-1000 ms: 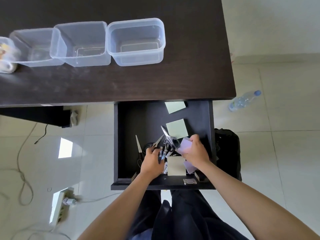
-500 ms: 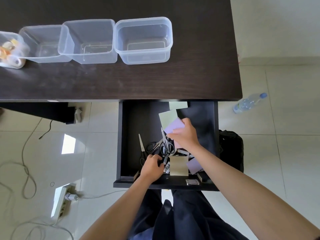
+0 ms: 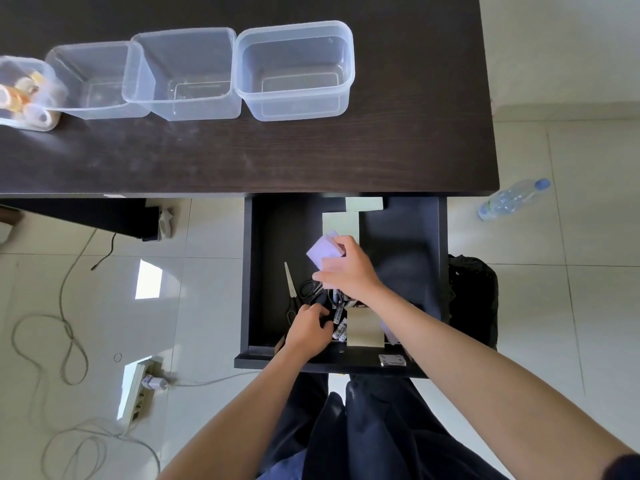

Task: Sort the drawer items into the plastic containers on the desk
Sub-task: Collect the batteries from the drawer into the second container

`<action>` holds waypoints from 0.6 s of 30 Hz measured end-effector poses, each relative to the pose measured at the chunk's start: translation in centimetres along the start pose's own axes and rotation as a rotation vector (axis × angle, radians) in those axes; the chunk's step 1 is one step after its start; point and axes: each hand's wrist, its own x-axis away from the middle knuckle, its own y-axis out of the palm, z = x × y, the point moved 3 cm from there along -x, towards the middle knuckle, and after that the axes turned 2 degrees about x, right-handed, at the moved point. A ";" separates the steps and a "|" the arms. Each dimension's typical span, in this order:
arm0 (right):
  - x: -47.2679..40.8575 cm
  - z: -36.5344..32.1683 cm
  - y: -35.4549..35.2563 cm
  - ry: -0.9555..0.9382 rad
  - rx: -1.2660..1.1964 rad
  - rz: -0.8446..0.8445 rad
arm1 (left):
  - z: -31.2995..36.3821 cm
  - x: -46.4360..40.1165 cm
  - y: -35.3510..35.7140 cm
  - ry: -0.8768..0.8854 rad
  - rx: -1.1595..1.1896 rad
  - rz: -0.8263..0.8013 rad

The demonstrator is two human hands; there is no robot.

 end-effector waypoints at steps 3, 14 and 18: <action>-0.8 0.4 -0.7 -0.049 0.004 0.029 | 0.1 0.1 0.1 0.006 0.000 0.002; 3.8 9.4 -5.9 0.120 0.525 -0.008 | 2.2 0.4 2.2 0.130 -0.035 -0.022; 4.4 9.9 -5.1 0.091 0.775 -0.163 | 3.4 -0.1 2.8 0.138 -0.158 -0.049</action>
